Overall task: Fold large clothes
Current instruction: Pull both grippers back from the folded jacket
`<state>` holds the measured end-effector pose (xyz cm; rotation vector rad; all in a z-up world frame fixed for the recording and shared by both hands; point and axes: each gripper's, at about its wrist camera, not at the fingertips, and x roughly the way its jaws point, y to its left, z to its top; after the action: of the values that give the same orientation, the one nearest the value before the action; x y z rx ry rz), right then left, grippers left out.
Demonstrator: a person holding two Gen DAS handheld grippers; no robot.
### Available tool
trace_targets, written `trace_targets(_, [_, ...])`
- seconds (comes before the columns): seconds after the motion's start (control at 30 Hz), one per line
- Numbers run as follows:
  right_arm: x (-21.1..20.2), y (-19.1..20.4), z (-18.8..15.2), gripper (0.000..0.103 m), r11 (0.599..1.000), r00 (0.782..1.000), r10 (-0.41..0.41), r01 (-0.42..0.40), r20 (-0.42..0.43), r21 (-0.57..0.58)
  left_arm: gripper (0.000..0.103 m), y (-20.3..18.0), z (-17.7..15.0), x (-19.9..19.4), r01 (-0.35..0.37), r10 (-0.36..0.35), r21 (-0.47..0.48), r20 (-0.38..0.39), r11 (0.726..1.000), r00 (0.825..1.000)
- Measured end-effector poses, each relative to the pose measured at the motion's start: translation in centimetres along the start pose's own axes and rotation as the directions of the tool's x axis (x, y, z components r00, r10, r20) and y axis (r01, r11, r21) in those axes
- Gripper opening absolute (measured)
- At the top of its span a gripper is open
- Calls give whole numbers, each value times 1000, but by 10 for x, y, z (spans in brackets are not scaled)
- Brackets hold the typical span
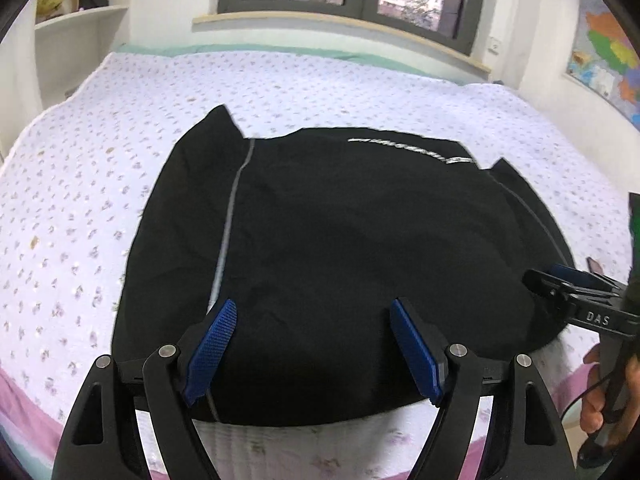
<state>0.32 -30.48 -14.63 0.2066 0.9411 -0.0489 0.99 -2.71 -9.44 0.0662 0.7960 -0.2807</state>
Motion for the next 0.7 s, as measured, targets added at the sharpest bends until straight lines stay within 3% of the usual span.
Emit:
trace_targets(0.17, [19, 1, -4, 86, 1000, 999, -11, 10, -49, -15, 82, 0, -6, 34, -15, 15, 6, -99, 1000, 995])
trace_targets(0.33, [29, 1, -5, 89, 1000, 999, -18, 17, -41, -19, 83, -1, -7, 37, -18, 19, 16, -73, 1000, 997])
trace_targets(0.6, [-16, -6, 0, 89, 997, 999, 27, -29, 21, 70, 83, -19, 10, -28, -151, 148, 40, 69, 988, 987])
trace_targets(0.7, [-51, 2, 11, 89, 999, 995, -8, 3, 96, 53, 83, -34, 24, -77, -212, 194, 74, 204, 974, 960])
